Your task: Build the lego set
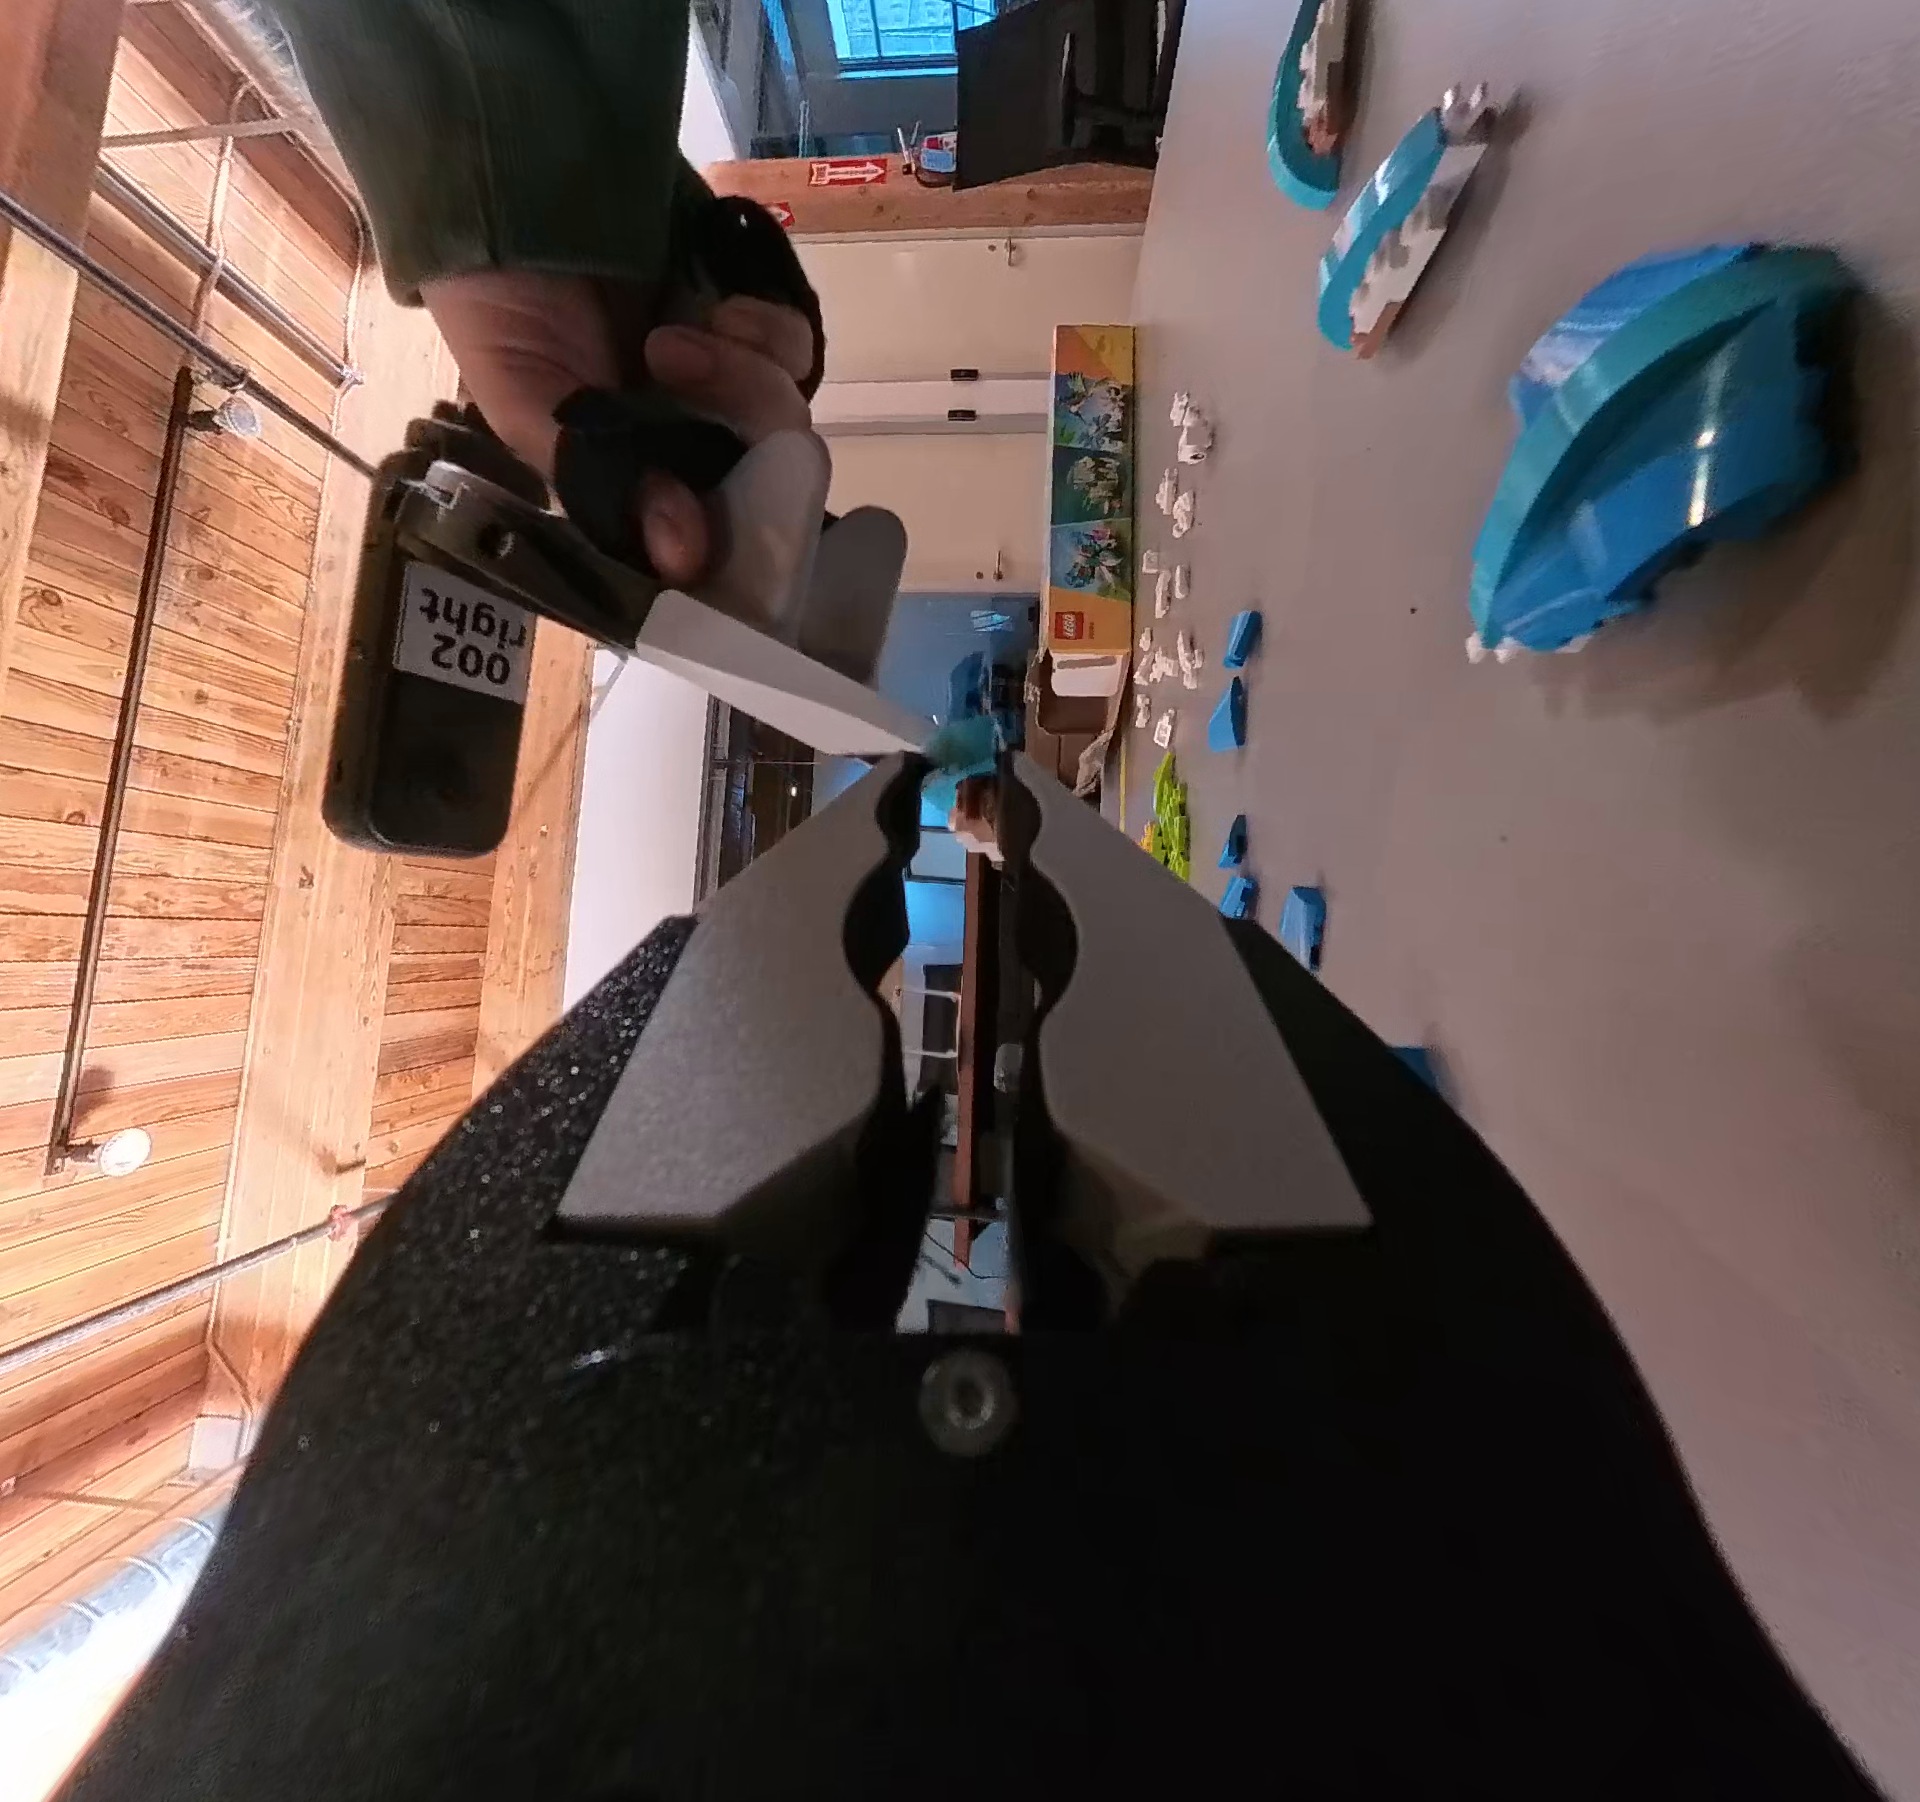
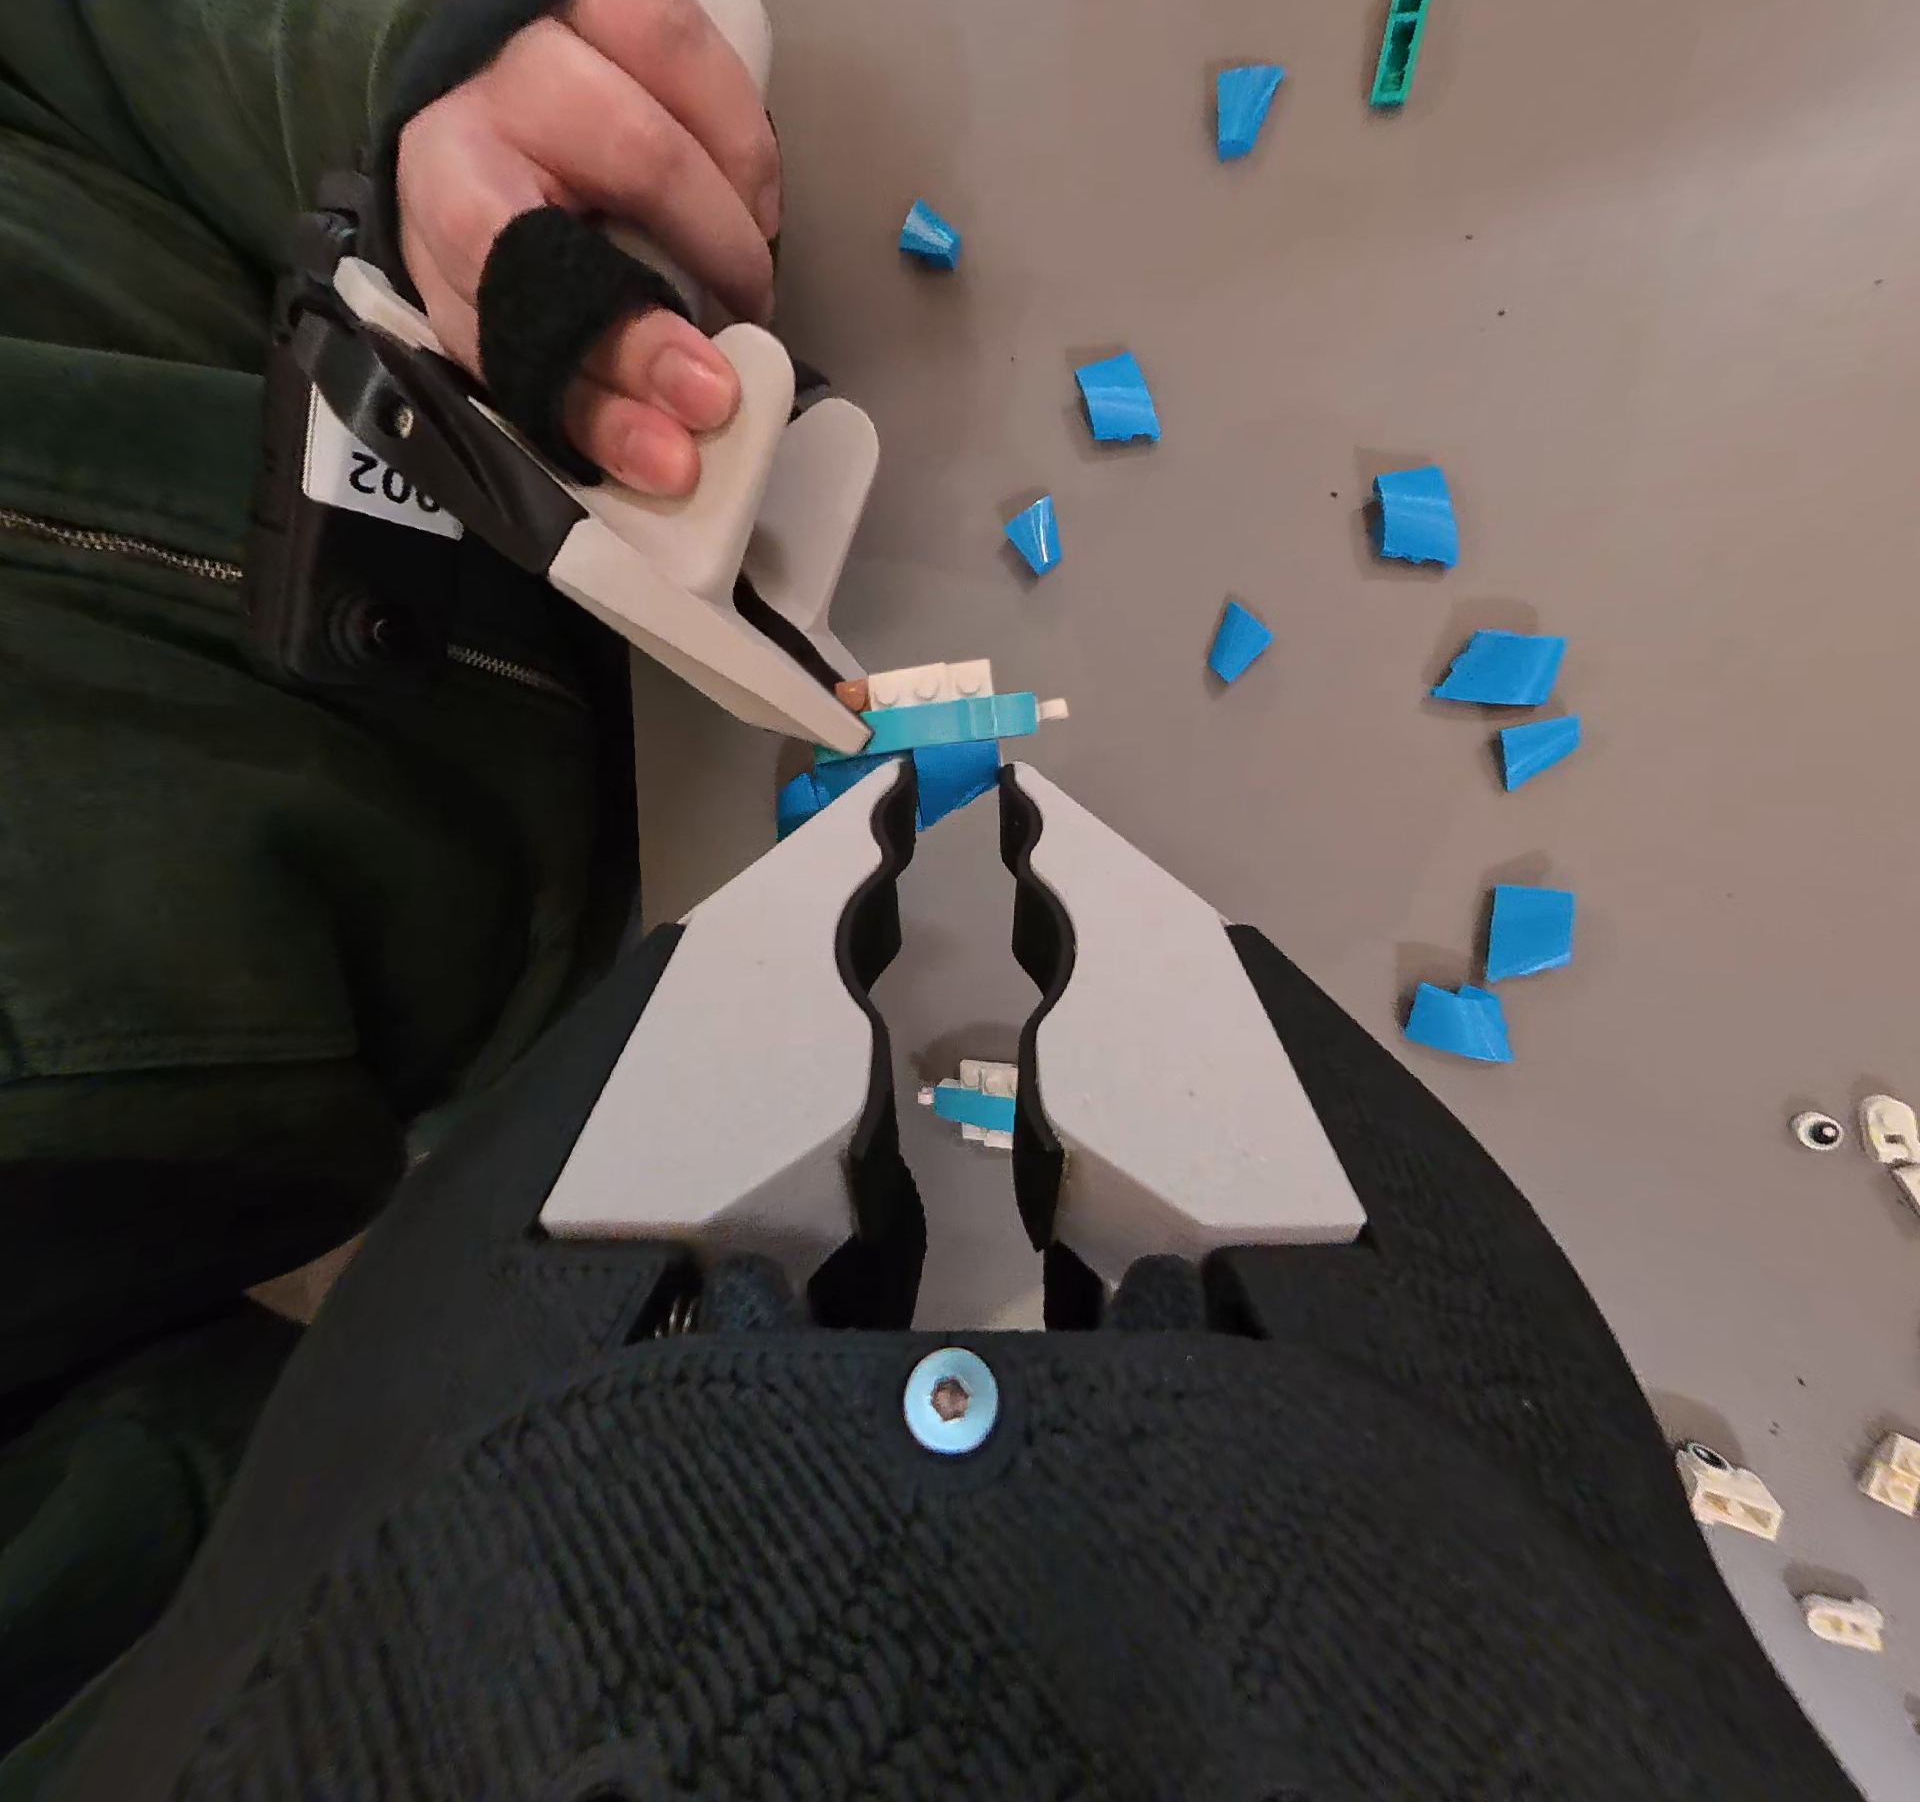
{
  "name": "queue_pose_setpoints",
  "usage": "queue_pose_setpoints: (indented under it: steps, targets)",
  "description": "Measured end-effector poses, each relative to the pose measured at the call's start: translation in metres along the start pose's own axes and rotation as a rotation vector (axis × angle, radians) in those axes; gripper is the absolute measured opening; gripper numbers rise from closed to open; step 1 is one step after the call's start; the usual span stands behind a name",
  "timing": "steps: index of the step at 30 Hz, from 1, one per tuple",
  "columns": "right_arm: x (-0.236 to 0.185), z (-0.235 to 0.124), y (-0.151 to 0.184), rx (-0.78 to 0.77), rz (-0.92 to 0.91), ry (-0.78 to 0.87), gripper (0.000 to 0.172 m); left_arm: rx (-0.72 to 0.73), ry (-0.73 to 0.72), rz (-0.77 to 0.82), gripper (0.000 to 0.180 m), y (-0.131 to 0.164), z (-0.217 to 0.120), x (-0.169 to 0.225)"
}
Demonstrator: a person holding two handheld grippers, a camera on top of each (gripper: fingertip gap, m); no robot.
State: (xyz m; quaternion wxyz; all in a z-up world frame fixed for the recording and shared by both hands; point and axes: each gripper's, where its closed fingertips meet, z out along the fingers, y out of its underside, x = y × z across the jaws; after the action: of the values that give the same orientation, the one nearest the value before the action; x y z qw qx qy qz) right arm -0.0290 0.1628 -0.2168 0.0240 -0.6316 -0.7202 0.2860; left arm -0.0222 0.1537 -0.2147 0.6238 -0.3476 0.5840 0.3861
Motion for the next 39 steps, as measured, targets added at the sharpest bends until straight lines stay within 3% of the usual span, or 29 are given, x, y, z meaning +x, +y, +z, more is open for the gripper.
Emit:
queue_pose_setpoints:
  steps: [13,18,39]
  targets:
    - [0.005,0.026,0.022,-0.024,0.07,-0.109,0.016,0.07,0.144,0.032,0.011,-0.011,0.0,0.03]
    - [0.003,0.02,0.016,0.054,0.078,-0.148,0.018,0.059,0.108,0.01,0.011,-0.009,0.0,0.022]
    - [-0.003,0.009,0.005,0.103,0.072,-0.164,0.027,0.036,0.06,-0.001,0.011,-0.004,-0.001,0.012]
